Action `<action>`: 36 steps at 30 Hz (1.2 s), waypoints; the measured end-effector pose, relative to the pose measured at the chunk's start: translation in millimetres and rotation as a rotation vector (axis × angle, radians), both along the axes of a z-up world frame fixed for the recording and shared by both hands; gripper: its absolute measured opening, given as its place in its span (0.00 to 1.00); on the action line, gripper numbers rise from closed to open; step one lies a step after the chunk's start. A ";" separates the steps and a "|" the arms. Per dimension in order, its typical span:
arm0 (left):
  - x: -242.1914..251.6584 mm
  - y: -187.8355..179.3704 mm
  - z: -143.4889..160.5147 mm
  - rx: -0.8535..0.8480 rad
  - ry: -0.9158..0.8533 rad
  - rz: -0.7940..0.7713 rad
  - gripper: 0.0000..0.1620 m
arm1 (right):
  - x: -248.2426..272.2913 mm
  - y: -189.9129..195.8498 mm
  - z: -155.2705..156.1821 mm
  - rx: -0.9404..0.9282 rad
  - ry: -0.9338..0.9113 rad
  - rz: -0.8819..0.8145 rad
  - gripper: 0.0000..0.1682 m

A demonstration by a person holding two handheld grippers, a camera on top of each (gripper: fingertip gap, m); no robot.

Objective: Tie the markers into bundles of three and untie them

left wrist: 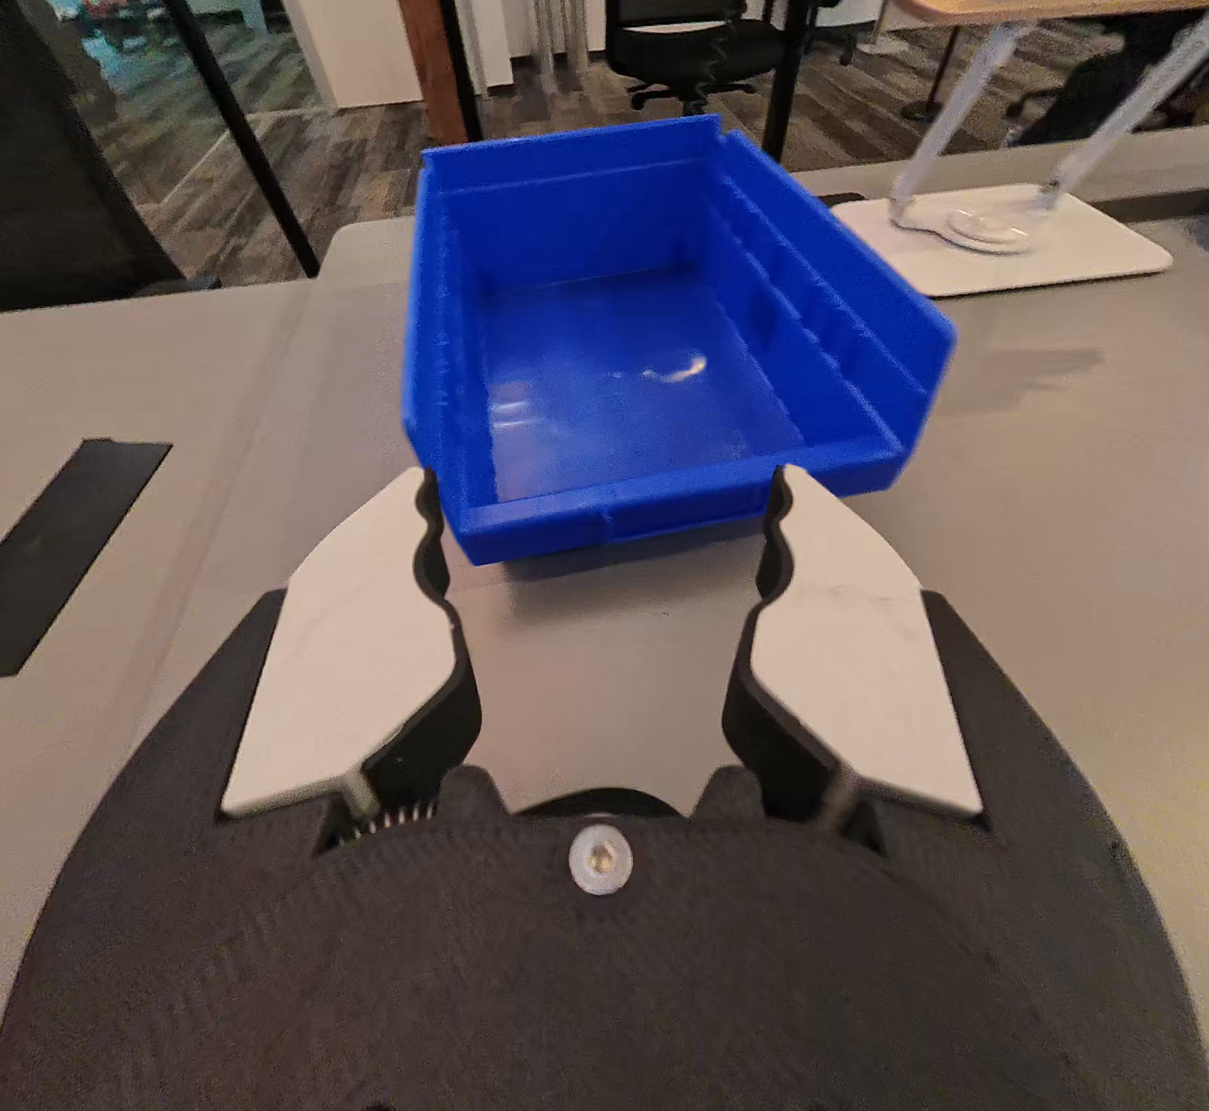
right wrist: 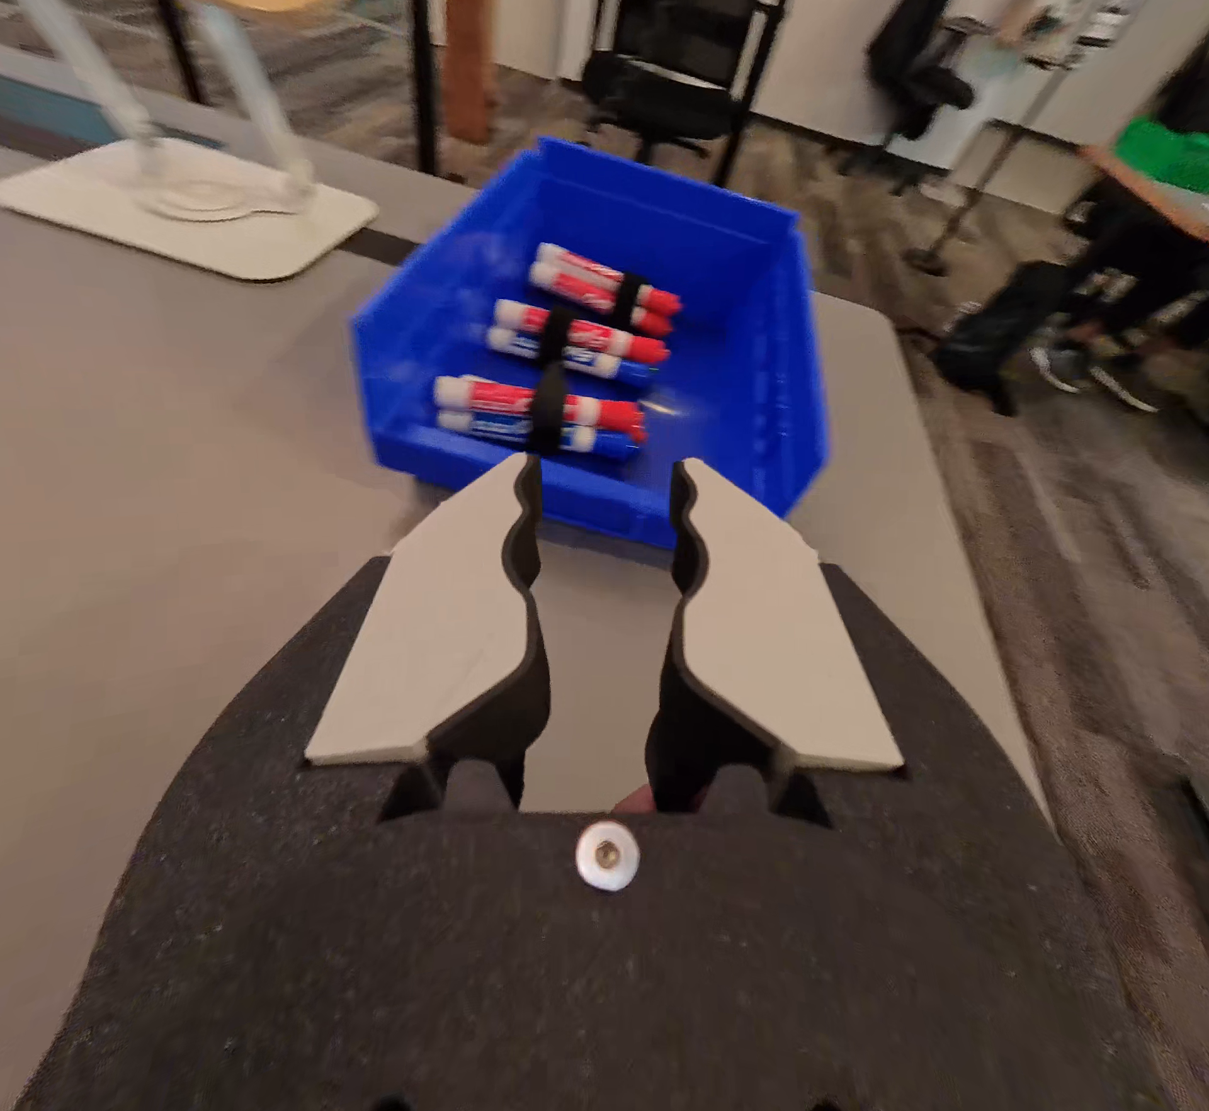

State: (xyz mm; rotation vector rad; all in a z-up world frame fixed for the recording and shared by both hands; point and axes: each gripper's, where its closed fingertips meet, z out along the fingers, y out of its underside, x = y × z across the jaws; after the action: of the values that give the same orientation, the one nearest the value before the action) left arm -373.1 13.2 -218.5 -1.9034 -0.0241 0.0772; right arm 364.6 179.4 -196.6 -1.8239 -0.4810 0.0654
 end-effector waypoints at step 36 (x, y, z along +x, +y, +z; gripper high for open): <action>-28.4 69.9 -42.6 -0.219 -0.133 -0.048 0.01 | 26.8 63.3 -77.2 -0.399 -0.054 -0.013 0.03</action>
State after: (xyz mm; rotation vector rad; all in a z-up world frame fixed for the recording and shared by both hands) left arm -401.5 83.2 -261.1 -2.1239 -0.0620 -0.0827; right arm 391.4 242.6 -273.7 -2.2244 -0.5210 0.1094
